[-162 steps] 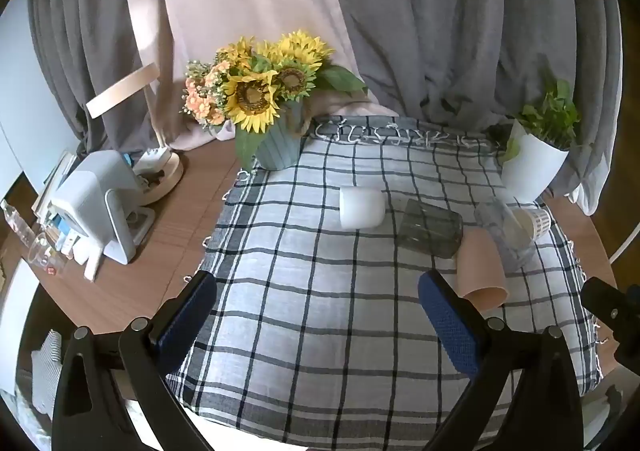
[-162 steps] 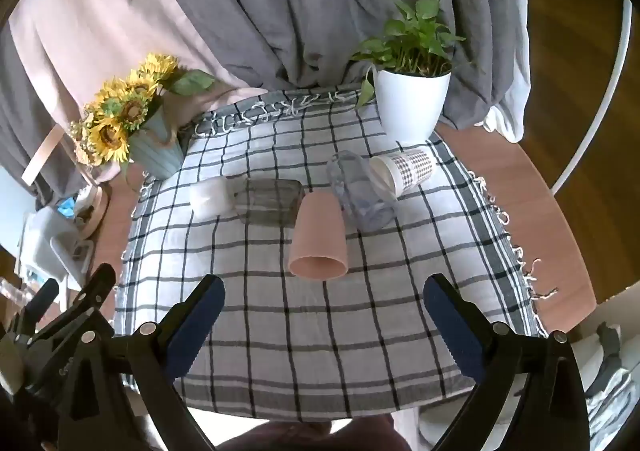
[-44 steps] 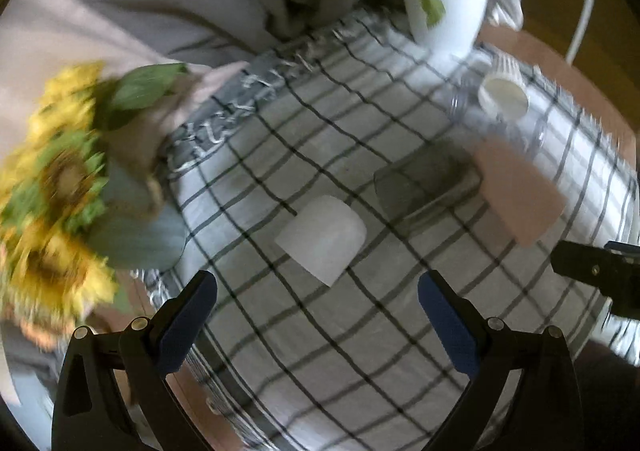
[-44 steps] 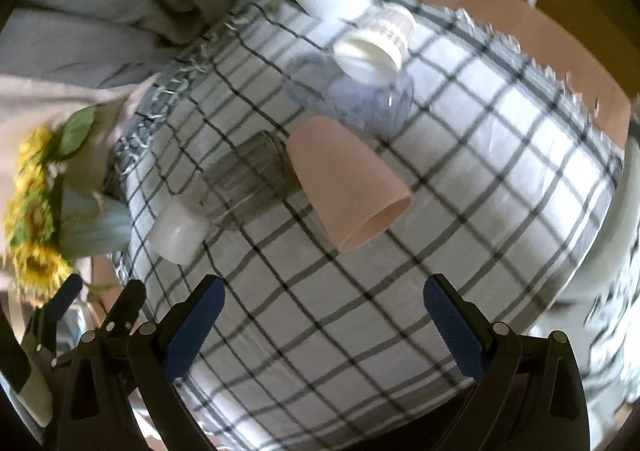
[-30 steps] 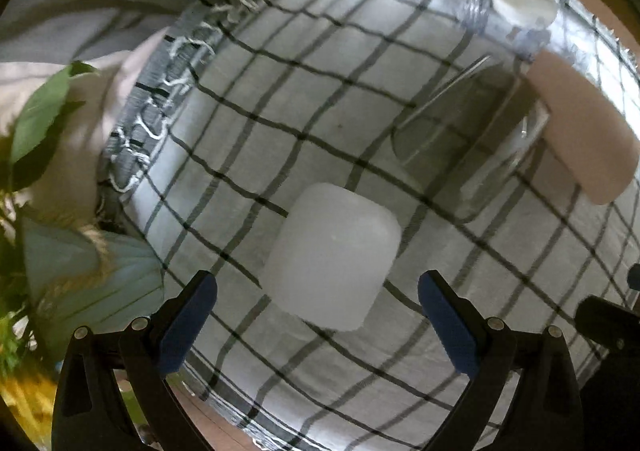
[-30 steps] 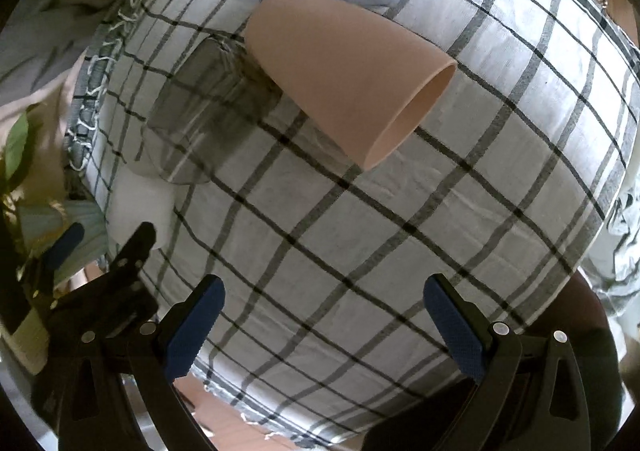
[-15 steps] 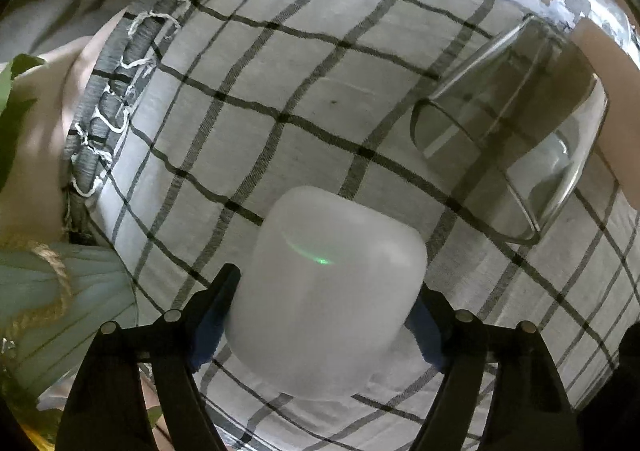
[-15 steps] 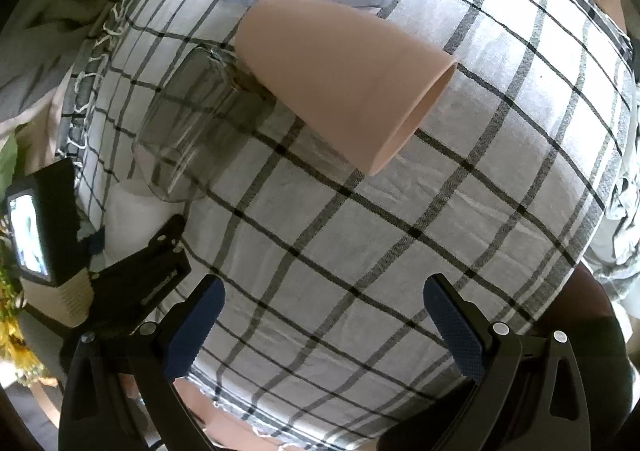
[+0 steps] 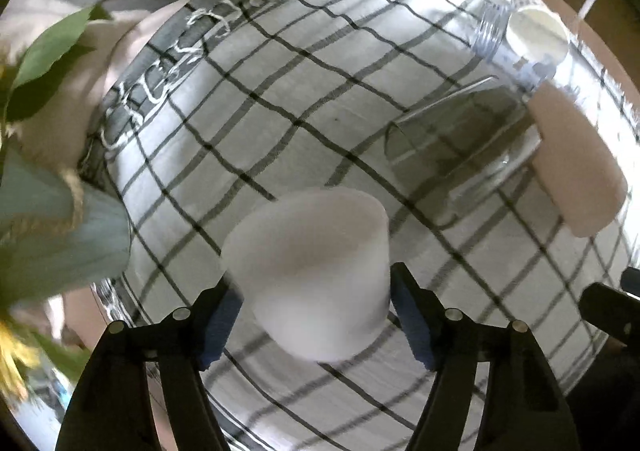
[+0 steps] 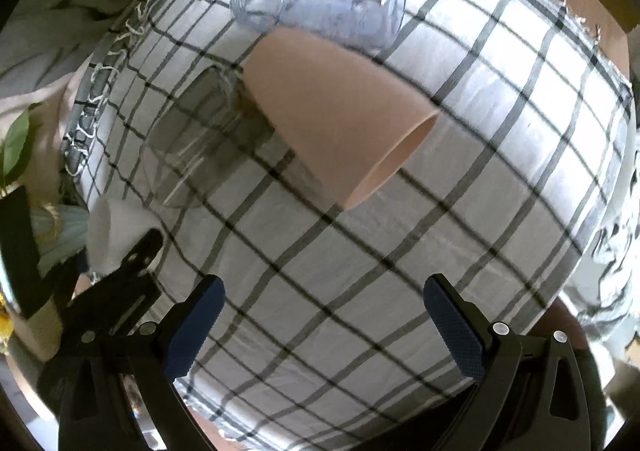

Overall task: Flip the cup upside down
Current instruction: 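Lift the white cup with the left gripper, set it down, open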

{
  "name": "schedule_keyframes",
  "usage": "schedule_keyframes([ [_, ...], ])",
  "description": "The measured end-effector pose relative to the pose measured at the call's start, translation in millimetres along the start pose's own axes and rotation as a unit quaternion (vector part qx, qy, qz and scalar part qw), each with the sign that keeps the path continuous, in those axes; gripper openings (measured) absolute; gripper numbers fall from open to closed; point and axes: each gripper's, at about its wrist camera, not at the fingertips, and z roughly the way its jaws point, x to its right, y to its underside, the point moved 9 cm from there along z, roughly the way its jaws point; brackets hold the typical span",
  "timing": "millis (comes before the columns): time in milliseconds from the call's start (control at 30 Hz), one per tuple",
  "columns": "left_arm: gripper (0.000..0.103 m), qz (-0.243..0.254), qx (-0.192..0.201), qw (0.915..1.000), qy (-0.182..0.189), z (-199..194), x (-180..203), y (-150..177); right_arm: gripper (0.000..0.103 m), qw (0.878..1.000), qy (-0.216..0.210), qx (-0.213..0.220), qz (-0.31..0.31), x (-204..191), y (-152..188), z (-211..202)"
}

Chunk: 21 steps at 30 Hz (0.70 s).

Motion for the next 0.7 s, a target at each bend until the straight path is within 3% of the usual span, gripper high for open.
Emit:
schedule_keyframes([
  [267,0.07,-0.056,0.018,0.9981,0.02,-32.3,14.7,18.3,0.1,0.998,-0.017,0.013,-0.05,0.3,-4.2,-16.8],
  [467,0.07,-0.101,0.032,0.9943,0.01,-56.4,34.7,34.6,0.1,0.995,-0.028,0.022,-0.093,10.8,-8.4,-30.1],
  [700,0.07,-0.151,0.028,0.9877,0.027,-72.6,89.1,51.7,0.1,0.99,-0.021,0.018,-0.141,44.3,-17.3,-43.3],
])
